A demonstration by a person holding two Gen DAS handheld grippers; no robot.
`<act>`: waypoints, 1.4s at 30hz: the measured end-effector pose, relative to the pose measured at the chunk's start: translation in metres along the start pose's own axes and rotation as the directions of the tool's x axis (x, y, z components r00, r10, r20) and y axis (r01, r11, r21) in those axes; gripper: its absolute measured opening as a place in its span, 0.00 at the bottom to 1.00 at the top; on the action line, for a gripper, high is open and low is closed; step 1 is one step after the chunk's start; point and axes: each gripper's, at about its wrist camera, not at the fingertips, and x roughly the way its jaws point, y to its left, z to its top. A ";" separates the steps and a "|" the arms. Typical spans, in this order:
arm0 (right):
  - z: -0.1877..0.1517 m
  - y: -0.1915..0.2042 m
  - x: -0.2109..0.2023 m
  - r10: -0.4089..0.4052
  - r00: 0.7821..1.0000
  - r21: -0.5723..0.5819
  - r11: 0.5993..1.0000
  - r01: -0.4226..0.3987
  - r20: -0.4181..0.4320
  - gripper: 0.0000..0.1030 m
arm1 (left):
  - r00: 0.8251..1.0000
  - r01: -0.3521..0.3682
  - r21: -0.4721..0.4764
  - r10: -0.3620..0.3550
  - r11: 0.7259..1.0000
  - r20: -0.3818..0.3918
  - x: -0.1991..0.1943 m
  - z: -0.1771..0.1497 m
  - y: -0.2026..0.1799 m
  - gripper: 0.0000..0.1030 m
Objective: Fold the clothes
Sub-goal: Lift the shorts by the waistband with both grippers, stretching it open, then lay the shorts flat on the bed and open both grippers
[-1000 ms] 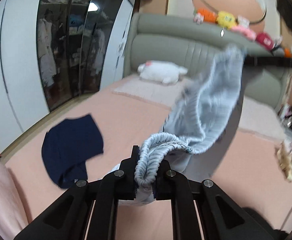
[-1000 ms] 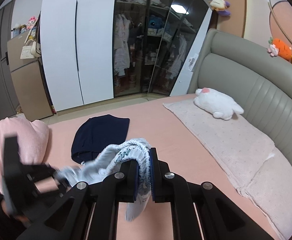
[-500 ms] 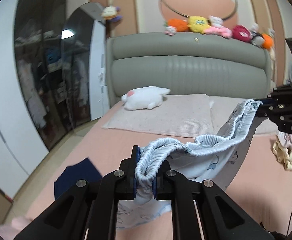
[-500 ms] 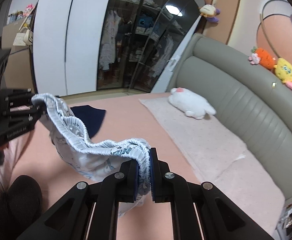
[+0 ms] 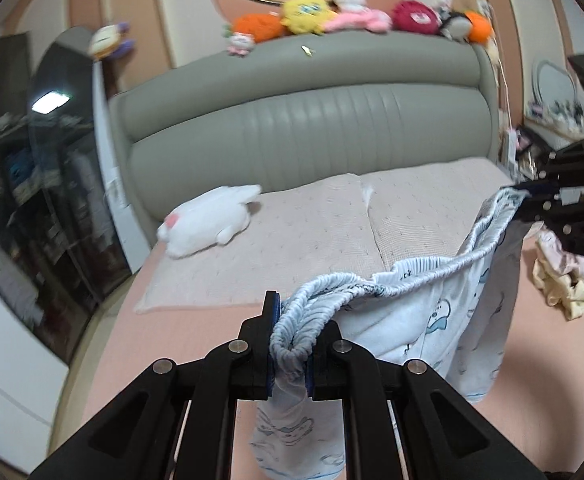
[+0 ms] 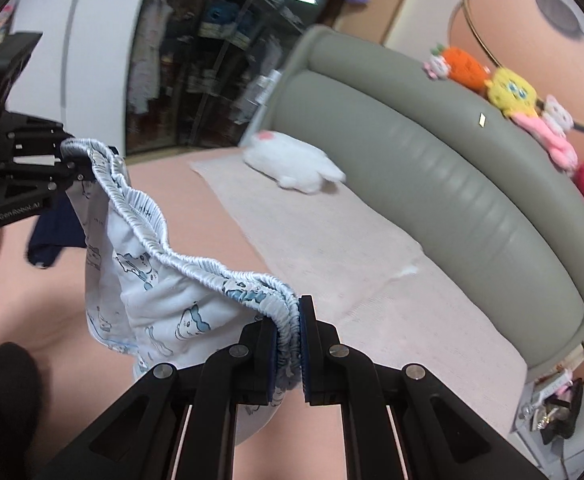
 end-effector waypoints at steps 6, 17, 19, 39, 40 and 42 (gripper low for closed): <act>0.009 -0.063 0.051 -0.090 0.996 0.009 0.996 0.090 -0.023 0.06 | 1.000 0.026 0.031 -0.026 0.999 0.011 0.067 0.069 -0.005 0.08; -0.034 -0.083 0.084 -0.030 0.998 0.028 0.999 0.032 -0.056 0.06 | 0.991 0.124 0.095 -0.118 0.988 -0.067 0.097 0.000 -0.042 0.09; -0.068 -0.062 0.094 0.024 0.995 0.035 0.999 -0.020 -0.102 0.06 | 0.981 0.153 0.126 -0.135 0.980 -0.139 0.102 -0.041 -0.058 0.09; -0.272 0.075 0.127 0.268 0.880 0.171 0.961 -0.216 -0.393 0.07 | 0.841 0.349 0.041 -0.294 0.936 -0.455 0.108 -0.233 -0.118 0.09; -0.273 0.078 0.125 0.269 0.878 0.170 0.961 -0.217 -0.396 0.07 | 0.839 0.347 0.056 -0.284 0.936 -0.464 0.110 -0.235 -0.120 0.09; -0.276 0.081 0.124 0.269 0.876 0.163 0.961 -0.221 -0.401 0.07 | 0.836 0.344 0.086 -0.264 0.935 -0.481 0.112 -0.240 -0.124 0.09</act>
